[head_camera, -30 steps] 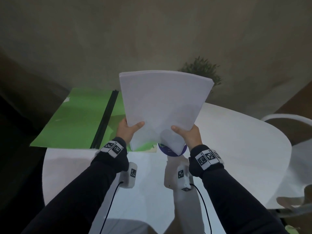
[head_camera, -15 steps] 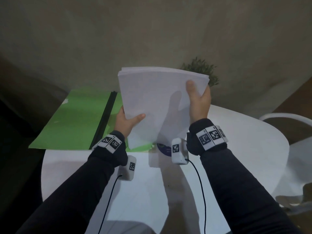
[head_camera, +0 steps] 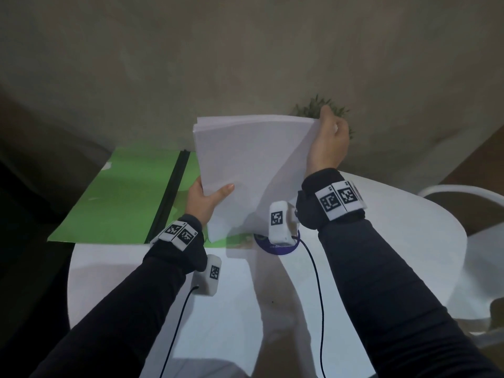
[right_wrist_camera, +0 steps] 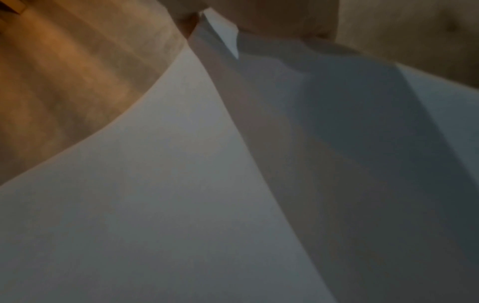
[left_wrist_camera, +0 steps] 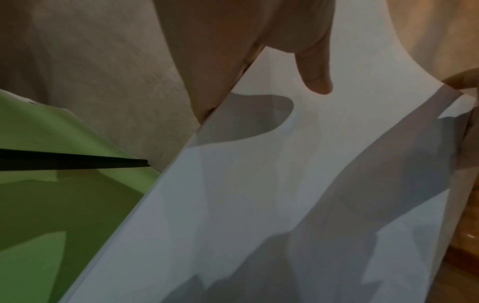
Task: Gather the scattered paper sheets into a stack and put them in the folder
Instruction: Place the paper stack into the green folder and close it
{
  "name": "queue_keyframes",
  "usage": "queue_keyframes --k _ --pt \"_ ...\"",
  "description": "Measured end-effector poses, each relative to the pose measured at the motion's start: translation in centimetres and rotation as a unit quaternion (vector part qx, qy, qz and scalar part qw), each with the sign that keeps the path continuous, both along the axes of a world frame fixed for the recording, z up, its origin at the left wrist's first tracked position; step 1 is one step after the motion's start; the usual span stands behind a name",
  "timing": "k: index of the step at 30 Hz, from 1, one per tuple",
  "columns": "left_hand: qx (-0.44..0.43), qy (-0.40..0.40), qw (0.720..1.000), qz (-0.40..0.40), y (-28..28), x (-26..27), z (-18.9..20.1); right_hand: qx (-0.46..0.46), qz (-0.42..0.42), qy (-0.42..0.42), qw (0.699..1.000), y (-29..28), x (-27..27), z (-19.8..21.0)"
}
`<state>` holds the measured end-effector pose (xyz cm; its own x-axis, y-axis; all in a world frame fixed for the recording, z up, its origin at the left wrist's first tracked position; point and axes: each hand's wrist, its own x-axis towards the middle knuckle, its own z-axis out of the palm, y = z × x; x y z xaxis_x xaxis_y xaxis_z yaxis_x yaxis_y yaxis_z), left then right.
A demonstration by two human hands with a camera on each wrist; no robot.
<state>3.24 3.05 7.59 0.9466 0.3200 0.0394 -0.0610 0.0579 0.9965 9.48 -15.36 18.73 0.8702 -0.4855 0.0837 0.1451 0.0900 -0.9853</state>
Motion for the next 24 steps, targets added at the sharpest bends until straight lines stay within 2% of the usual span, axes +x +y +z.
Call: queue_keyframes --k 3,6,8,11,13,16,19,24 --pt "-0.013 0.001 1.0 -0.003 0.0 0.0 0.1 -0.048 -0.009 -0.01 0.999 0.0 0.2 0.1" --pt "-0.028 0.002 1.0 -0.003 -0.1 0.0 0.1 -0.057 -0.002 -0.012 0.998 0.1 0.2 0.5" --pt "-0.027 -0.001 1.0 -0.006 0.1 0.1 0.0 -0.045 0.04 -0.035 0.998 -0.2 0.3 0.3" --pt "-0.021 -0.003 1.0 -0.013 0.6 0.4 0.1 -0.042 0.151 -0.056 0.986 -1.7 0.4 -2.1" --pt "-0.02 0.0 1.0 -0.017 0.7 0.6 0.1 -0.076 0.224 -0.004 0.972 -3.0 0.4 -5.6" --pt "-0.016 0.01 1.0 -0.018 0.8 0.7 0.3 -0.184 0.299 0.119 0.929 -4.1 0.0 -11.6" --pt "-0.015 0.03 0.999 -0.033 0.9 0.7 0.2 -0.212 0.285 0.15 0.923 -4.5 -0.1 -15.1" --pt "0.008 0.059 0.998 -0.024 0.8 0.5 -0.4 -0.228 0.252 0.133 0.931 -3.6 -1.6 -14.3"
